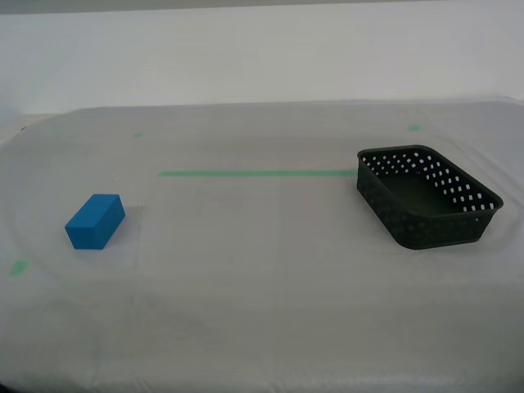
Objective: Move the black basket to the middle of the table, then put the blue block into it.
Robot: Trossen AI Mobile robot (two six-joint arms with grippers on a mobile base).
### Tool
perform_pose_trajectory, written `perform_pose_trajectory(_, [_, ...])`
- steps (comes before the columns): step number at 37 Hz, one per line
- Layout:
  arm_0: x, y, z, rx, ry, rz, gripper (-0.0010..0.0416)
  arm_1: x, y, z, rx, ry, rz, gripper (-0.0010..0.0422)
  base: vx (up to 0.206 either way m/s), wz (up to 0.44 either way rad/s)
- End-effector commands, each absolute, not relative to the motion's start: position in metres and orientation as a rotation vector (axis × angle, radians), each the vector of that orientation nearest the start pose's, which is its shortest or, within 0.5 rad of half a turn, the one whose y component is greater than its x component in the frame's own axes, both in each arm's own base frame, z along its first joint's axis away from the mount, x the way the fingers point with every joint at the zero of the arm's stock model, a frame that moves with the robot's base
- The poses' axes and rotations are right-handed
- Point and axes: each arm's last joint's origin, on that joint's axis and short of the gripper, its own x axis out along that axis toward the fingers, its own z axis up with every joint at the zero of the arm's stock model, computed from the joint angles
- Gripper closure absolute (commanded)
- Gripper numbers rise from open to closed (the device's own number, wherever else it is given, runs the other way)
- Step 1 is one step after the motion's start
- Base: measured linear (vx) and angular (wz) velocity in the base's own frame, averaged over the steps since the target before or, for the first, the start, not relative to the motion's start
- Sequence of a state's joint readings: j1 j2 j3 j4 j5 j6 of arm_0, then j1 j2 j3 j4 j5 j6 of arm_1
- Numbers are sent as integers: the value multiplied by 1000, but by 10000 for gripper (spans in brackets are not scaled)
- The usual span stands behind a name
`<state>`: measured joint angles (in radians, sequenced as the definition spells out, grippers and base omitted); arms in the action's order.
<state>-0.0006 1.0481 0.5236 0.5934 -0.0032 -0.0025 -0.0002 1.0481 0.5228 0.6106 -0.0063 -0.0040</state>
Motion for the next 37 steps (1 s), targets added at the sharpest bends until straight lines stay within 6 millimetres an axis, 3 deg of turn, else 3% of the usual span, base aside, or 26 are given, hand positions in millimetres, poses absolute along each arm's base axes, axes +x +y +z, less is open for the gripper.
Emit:
perform_pose_trajectory(1, [227, 0, 268, -7, -70, 4, 406, 227, 0, 269, -3, -83, 6, 412, 0, 0])
perform_pose_trajectory(37, [227, 0, 268, -8, -70, 4, 406, 227, 0, 269, -3, -83, 6, 412, 0, 0])
